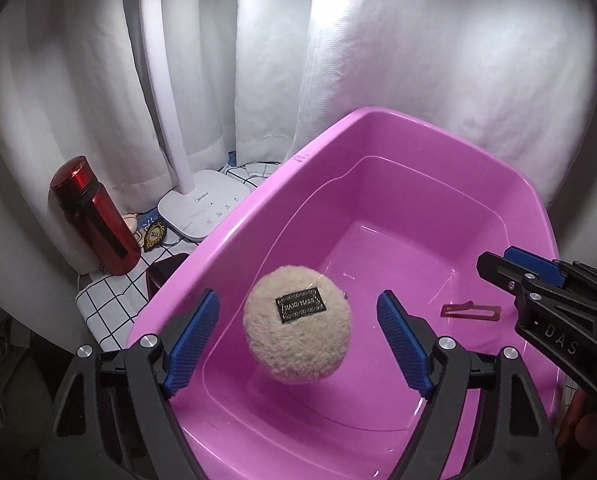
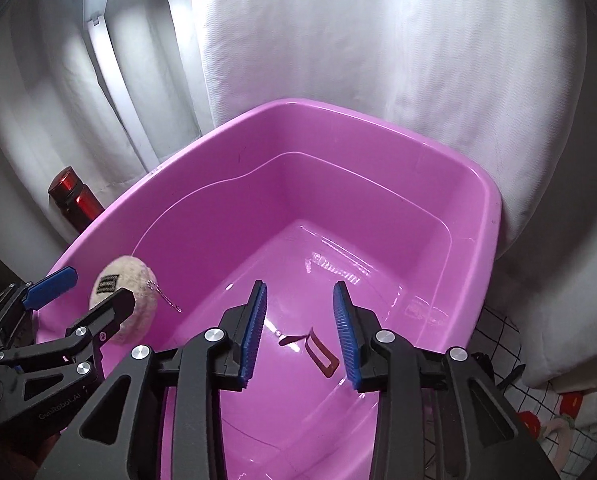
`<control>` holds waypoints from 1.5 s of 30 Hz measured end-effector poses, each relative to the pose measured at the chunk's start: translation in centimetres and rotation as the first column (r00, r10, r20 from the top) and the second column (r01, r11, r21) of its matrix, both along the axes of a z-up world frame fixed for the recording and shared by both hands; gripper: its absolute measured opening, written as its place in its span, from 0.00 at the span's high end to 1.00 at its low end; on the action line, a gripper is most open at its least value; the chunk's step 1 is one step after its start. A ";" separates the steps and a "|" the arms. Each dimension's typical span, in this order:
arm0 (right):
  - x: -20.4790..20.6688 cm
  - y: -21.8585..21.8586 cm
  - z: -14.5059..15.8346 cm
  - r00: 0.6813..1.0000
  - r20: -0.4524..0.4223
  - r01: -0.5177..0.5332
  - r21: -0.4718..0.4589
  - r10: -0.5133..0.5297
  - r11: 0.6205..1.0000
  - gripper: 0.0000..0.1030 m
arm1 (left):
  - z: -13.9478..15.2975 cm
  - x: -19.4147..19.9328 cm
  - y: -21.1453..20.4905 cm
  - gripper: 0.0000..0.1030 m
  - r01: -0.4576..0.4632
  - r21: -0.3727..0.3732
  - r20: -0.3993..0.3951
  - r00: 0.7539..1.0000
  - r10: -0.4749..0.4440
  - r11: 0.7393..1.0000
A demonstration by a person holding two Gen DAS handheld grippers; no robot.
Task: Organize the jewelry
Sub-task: 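Carry the pouch and hairpin into the pink tub and open both grippers, then withdraw both tools from the tub back over the table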
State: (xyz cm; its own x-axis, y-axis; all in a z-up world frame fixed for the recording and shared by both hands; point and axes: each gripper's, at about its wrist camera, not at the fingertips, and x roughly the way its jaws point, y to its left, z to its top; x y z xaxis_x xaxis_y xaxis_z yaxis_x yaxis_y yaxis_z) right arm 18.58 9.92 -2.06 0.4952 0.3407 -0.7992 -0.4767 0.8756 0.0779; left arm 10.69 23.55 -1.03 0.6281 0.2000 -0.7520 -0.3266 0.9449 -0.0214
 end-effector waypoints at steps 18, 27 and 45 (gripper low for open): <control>-0.8 -0.6 2.0 0.999 0.047 0.017 0.022 -0.018 1.000 0.59 | 1.3 -1.1 0.8 0.16 -0.031 0.013 0.013 0.999 0.031 0.999; -1.8 -1.1 2.9 0.997 0.068 0.018 0.033 -0.020 0.999 0.59 | 2.4 -2.0 -0.1 0.16 -0.026 0.027 0.038 0.999 0.025 0.999; -5.8 -5.4 5.0 0.992 0.120 0.033 0.053 -0.039 0.998 0.40 | 4.1 -4.4 -3.4 0.14 -0.011 0.038 0.058 0.998 0.008 0.999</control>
